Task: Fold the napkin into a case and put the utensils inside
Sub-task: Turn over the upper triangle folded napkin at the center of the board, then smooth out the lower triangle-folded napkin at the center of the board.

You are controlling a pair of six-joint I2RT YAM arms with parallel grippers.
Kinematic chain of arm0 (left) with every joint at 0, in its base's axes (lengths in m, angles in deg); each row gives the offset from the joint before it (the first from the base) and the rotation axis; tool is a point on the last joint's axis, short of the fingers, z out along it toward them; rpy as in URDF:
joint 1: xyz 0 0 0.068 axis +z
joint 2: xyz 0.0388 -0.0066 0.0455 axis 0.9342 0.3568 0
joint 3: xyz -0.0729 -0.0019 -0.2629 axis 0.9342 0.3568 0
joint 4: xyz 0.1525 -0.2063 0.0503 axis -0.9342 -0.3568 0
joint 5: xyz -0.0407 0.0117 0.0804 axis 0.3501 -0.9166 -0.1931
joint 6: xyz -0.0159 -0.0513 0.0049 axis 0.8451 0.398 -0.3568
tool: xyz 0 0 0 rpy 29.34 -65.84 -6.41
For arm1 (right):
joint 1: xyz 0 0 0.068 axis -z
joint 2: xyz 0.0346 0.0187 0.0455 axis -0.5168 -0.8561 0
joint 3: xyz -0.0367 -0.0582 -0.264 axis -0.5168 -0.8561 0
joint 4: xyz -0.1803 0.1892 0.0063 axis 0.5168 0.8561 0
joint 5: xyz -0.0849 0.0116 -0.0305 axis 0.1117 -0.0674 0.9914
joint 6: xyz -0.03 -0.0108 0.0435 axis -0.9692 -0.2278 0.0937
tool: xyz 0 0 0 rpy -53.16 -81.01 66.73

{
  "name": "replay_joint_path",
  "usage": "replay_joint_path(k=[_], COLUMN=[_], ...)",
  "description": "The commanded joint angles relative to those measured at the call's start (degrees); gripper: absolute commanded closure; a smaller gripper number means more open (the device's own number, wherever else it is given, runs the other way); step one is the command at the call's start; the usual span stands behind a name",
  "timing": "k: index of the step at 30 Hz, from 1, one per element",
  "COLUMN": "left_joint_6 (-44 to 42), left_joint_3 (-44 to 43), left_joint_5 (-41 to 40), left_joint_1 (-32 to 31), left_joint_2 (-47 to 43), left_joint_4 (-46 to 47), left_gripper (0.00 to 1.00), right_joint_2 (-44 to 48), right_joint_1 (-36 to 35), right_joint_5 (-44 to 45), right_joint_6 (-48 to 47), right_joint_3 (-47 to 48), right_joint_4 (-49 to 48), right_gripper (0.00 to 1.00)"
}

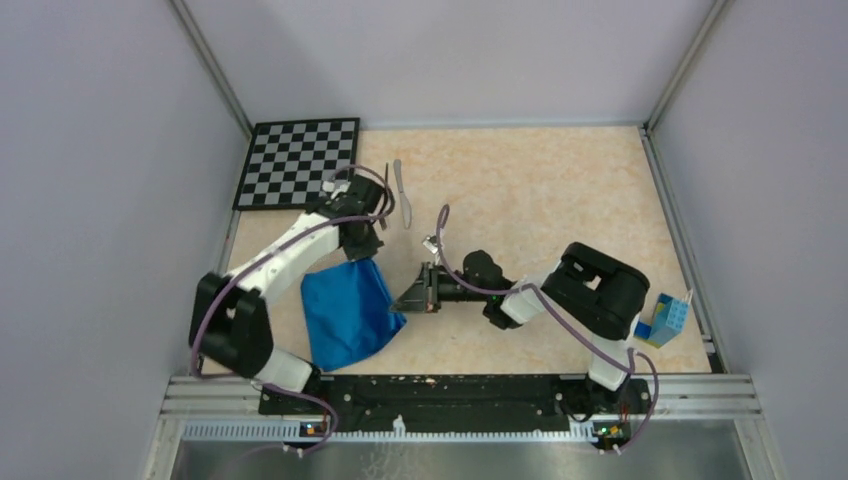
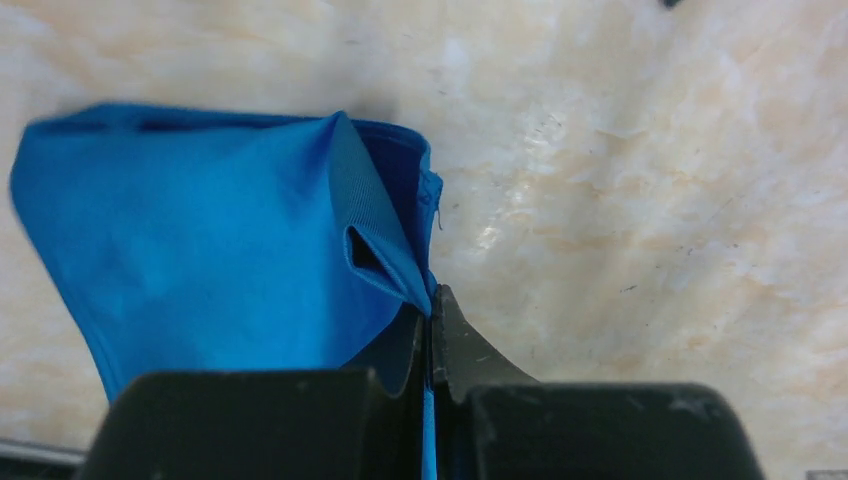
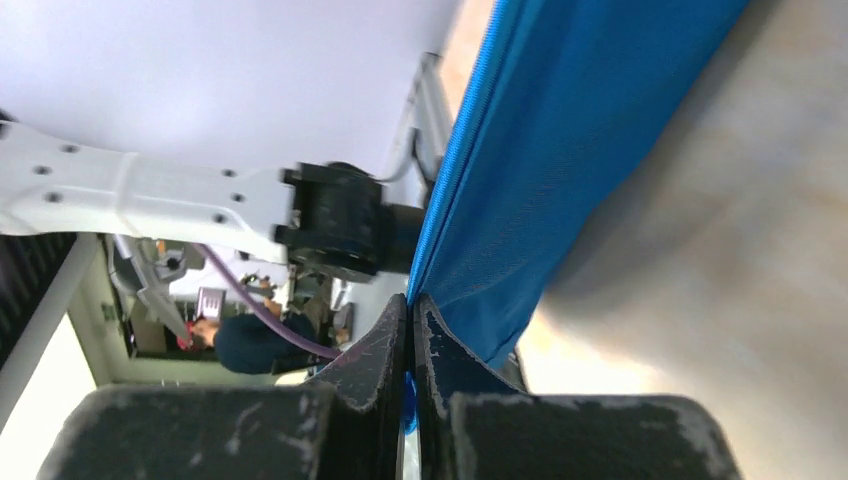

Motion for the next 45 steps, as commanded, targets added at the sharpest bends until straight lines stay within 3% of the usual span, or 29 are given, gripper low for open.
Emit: replay_joint_path(k=[1,5,11,14,17,21,25,33,39,41,42,45], left_joint_6=[-1.10,-0.11,-3.46,-6.14,-8.42,-11.03,-12.05,-9.78,-9.28,-9.18,-9.06,-8.79], left_joint_3=[-2.83,-7.07,-12.93,-13.39,-11.80,-7.18,-0.92,14.33,15.78,16.23,16.57,17.37], left_joint_5=[-4.26,-7.32,2.21,7.12,13.58,21.51,27.04,24.50,21.11,20.78,20.92,22.42], left_joint_1=[-3.09,-8.14,-11.12,-12.28,-12.52,-12.55,-12.68,-12.50,-12.47,-12.48,-12.41,-12.32], left_joint_2=[8.14,16.89,27.43,28.19,24.34,15.91,7.50,-10.06,-13.97,-13.89,-13.57,-11.92], left_joint_4=[16.47,18.45,23.93,26.74,29.24,29.72,27.45,24.35,21.09,21.57,22.29,25.95], left_gripper=[1.00,1.00,0.97,0.65,0.43,0.29,0.23,0.20,0.20,0.20,0.21,0.22], right_joint_2=[1.65,2.19,10.67,19.06,26.77,30.51,31.60,22.82,20.83,21.32,22.18,25.65], right_joint_1=[4.40,11.75,19.54,21.22,22.20,22.39,22.39,17.49,10.01,9.68,9.65,9.73], right_joint_5=[-13.99,-17.32,-14.61,-9.37,-4.50,-0.22,7.66,10.15,25.59,28.78,30.28,31.22], right_joint_6=[-1.21,-7.34,-20.72,-27.05,-32.24,-37.64,-41.56,-40.28,-39.30,-38.03,-37.30,-34.97], right_joint_3=[-9.39,-18.65,-24.59,-24.16,-22.44,-19.21,-15.47,-6.25,-2.95,-3.49,-4.25,-8.70], right_joint_4=[-5.54,-2.70,15.87,30.65,44.00,54.25,59.12,57.98,63.24,64.02,64.05,62.46], right_gripper=[1.00,1.00,0.98,0.78,0.60,0.39,0.33,0.32,0.36,0.46,0.61,0.79])
